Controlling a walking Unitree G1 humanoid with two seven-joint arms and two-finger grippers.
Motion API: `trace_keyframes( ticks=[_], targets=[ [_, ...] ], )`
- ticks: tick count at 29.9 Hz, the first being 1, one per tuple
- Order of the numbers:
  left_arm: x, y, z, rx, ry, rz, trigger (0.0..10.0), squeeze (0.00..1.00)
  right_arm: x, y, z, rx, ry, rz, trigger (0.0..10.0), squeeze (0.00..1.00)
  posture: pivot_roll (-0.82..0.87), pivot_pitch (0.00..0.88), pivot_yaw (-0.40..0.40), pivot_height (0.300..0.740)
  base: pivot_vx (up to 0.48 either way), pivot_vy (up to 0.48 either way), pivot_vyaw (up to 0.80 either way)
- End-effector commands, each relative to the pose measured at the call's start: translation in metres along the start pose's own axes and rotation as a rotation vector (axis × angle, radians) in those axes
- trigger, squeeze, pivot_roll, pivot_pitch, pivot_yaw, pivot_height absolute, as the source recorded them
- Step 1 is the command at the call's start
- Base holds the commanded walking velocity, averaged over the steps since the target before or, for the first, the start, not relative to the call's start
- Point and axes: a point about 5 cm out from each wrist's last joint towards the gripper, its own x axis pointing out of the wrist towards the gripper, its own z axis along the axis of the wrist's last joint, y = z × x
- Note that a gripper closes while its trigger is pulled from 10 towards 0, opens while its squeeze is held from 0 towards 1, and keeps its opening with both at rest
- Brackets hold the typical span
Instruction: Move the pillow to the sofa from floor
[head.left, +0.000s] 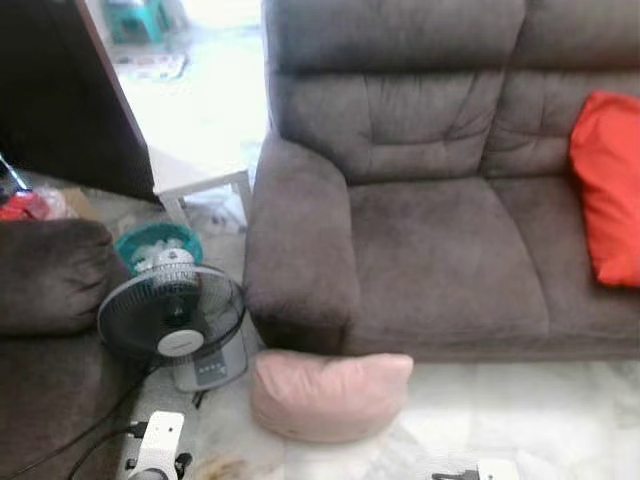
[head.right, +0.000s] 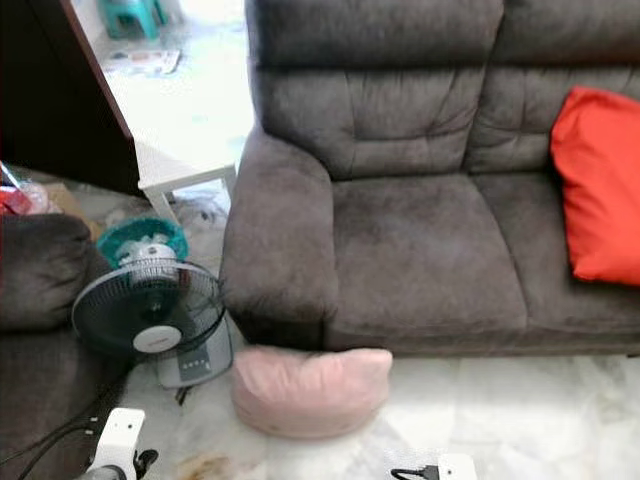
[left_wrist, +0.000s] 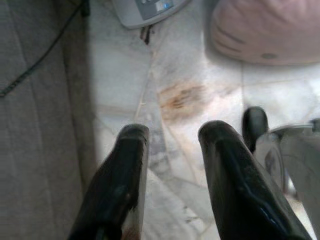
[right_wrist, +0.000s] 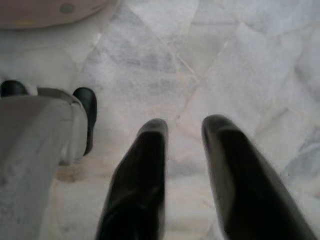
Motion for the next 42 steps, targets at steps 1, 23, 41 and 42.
trace_keyframes(
  ticks=[1, 23, 41, 42],
  targets=[
    [0.000, 0.003, -0.004, 0.025, 0.044, 0.008, 10.0, 0.00, -0.001, 0.004, -0.003, 0.026, 0.011, 0.012, 10.0, 0.00, 0.14, 0.090, 0.008, 0.740, 0.000, 0.000, 0.00],
    [0.001, -0.006, 0.001, -0.043, 0.016, -0.018, 10.0, 0.00, -0.001, 0.005, -0.002, 0.047, 0.007, 0.039, 10.0, 0.00, 0.13, 0.086, 0.001, 0.740, 0.000, 0.000, 0.00],
    [0.001, -0.004, 0.001, -0.027, 0.011, -0.014, 10.0, 0.00, -0.001, 0.006, -0.002, 0.046, 0.004, 0.054, 10.0, 0.00, 0.13, 0.079, 0.002, 0.740, 0.164, 0.000, 0.00],
    [0.001, -0.004, 0.001, -0.027, 0.011, -0.014, 10.0, 0.00, -0.001, 0.006, -0.002, 0.045, 0.004, 0.055, 10.0, 0.00, 0.13, 0.077, 0.002, 0.740, 0.322, 0.000, 0.00]
  ],
)
